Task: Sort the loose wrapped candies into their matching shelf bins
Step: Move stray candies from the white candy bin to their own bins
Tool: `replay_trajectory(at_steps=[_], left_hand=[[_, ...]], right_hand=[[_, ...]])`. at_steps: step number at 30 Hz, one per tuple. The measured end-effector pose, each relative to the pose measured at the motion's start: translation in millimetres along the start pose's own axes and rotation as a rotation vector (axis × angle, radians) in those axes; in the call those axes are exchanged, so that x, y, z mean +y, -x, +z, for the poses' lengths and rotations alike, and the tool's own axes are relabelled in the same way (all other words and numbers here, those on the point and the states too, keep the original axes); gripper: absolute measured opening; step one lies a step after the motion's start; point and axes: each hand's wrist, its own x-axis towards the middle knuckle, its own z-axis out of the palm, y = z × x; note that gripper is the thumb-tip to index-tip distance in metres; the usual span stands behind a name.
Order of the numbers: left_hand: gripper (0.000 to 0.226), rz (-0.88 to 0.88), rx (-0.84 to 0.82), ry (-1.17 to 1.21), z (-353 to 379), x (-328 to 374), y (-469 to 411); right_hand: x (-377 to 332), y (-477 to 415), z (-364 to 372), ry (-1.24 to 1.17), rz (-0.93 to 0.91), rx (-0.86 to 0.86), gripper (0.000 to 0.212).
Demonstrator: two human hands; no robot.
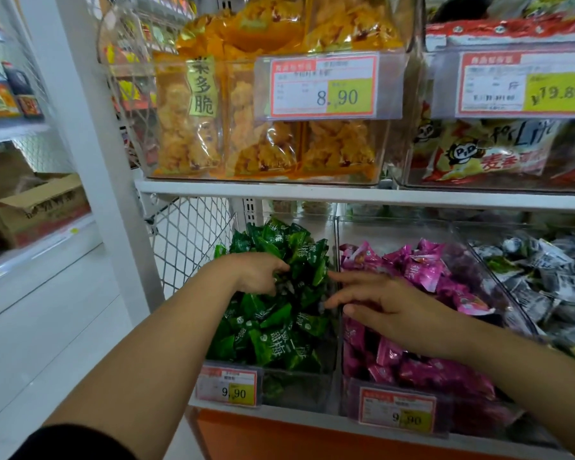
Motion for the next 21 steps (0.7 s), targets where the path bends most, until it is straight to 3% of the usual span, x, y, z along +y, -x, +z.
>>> replay_trajectory(at_steps=[5,17,21], left_hand=[[0.05,0.043,-0.005,0.156,0,0,3],[0.011,0.131,0.542,0.029,18,3,19],[0.014,0.283,0.709,0.287,15,3,37]], right_hand=[[-1,1,1,-0.001,0.015,0.001,0.027],[-1,1,1,-0.012,0.018,0.001,0.027],[-6,1,-1,-0.062,0.057,0.012,0.026]])
